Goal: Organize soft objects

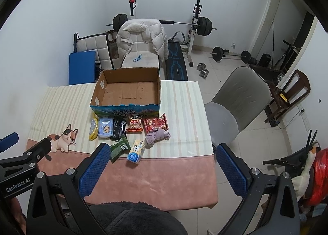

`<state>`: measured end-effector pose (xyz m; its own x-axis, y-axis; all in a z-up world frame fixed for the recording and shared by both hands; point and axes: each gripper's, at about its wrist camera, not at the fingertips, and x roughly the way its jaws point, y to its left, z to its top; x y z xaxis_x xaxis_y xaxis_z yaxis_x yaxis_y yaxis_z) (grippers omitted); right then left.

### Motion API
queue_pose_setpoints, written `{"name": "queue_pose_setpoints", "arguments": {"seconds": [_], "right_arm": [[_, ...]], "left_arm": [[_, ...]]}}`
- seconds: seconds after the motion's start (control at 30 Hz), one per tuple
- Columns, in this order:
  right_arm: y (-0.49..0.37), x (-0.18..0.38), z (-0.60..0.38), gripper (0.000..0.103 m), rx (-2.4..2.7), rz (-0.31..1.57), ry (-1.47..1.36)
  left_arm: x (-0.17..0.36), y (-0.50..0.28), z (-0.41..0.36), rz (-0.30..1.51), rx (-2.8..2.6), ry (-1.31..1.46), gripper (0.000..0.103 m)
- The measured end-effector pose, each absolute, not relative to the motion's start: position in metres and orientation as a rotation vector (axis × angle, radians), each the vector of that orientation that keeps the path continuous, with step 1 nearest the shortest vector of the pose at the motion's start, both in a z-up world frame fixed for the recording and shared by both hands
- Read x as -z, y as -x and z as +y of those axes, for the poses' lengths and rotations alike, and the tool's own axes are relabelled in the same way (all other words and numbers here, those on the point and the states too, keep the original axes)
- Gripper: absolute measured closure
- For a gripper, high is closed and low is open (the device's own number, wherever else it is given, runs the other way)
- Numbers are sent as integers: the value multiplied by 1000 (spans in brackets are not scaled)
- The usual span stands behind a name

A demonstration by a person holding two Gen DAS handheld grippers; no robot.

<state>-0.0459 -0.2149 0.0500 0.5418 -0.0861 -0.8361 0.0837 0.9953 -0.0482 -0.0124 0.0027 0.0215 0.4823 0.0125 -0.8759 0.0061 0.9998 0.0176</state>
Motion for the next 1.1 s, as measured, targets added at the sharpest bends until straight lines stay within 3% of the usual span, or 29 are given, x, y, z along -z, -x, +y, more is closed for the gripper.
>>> {"name": "queue_pose_setpoints", "arguments": {"seconds": [1.1], "right_arm": [[53, -52, -210, 0, 117, 938, -20]], "left_arm": [[-30, 14, -5, 1027, 6, -30, 0]]}}
